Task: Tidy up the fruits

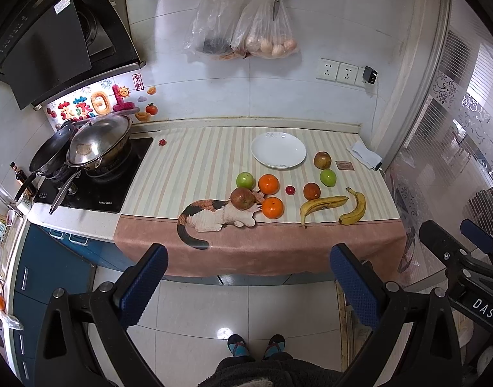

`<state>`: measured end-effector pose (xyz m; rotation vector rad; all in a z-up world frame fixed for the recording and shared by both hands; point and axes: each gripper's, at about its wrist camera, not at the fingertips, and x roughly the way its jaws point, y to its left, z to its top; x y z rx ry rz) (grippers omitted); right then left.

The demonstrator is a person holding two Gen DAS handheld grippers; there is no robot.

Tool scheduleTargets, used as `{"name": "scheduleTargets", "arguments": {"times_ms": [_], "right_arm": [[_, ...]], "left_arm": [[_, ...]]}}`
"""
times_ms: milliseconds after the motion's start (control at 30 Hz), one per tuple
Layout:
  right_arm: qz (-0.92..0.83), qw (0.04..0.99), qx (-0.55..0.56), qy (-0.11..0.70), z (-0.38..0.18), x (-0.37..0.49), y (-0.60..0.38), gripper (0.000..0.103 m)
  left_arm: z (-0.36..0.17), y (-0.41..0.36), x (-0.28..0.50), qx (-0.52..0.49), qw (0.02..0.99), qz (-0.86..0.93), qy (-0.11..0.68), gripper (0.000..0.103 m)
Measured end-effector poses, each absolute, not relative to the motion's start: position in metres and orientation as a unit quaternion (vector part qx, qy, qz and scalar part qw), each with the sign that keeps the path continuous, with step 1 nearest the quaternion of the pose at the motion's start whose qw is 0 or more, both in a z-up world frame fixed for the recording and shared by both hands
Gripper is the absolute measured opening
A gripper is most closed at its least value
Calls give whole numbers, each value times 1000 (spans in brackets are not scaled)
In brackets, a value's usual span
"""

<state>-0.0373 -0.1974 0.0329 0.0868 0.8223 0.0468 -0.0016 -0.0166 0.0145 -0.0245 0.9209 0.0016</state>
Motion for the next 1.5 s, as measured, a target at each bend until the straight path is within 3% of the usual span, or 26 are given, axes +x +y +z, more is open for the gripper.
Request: {"name": "scheduleTargets", "arguments": {"times_ms": [1033, 1267, 1500], "right_arm": [[17, 911, 57, 409, 31, -38, -196, 103], [-28, 910, 84, 406, 18, -19, -210, 103], [-88, 889, 126, 431, -34, 33, -262, 103]], "left_arm": [[13, -16, -1, -10, 893, -14, 450, 103], [6, -12, 29, 8, 900, -26, 436, 103], [-25, -43, 95, 76, 901, -37, 425, 103]]}}
